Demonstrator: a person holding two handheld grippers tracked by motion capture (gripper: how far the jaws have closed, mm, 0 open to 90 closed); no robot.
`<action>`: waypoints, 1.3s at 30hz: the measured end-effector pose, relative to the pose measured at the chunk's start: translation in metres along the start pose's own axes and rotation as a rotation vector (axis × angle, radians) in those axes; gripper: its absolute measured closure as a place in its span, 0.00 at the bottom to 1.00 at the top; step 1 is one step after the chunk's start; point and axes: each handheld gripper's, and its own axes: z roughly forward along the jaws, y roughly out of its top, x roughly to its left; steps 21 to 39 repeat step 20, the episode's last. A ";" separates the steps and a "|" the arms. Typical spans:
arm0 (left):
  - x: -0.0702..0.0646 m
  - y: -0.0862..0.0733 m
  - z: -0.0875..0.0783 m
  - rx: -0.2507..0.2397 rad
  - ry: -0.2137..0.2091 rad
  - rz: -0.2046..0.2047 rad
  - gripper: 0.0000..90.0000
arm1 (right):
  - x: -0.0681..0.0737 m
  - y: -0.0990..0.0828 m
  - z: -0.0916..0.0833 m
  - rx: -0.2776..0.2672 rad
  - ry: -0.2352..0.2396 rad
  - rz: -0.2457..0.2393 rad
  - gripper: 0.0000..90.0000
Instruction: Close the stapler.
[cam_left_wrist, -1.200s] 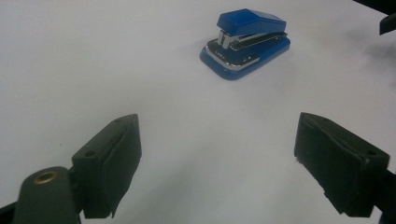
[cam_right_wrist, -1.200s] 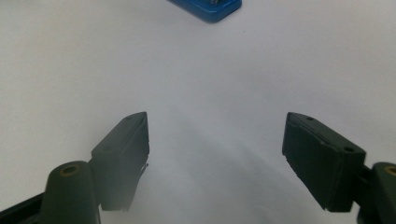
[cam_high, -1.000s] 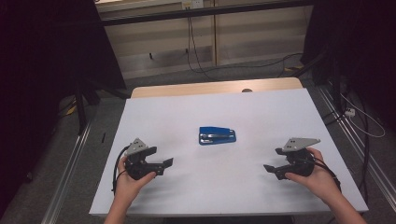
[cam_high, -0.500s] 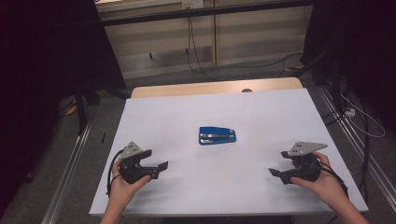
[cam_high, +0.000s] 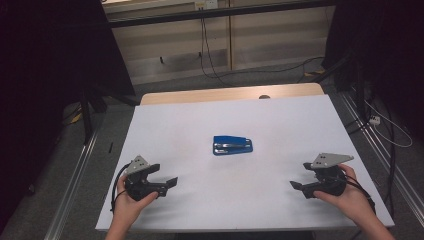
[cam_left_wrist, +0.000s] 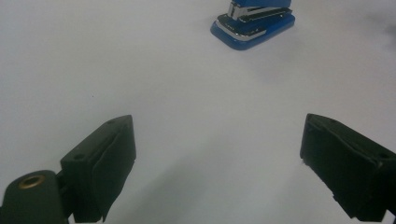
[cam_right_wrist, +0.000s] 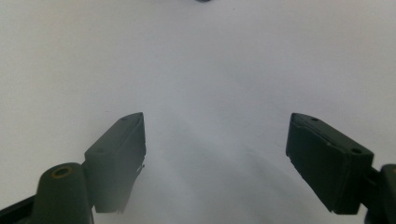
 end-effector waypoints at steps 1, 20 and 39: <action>0.000 0.000 -0.001 -0.001 0.001 -0.005 0.12 | 0.000 0.000 0.000 -0.001 0.000 0.002 0.23; 0.001 -0.001 -0.001 0.000 -0.002 0.005 0.11 | 0.001 -0.003 0.001 0.006 -0.005 -0.015 0.22; 0.001 -0.001 -0.001 0.000 -0.002 0.005 0.11 | 0.001 -0.003 0.001 0.006 -0.005 -0.015 0.22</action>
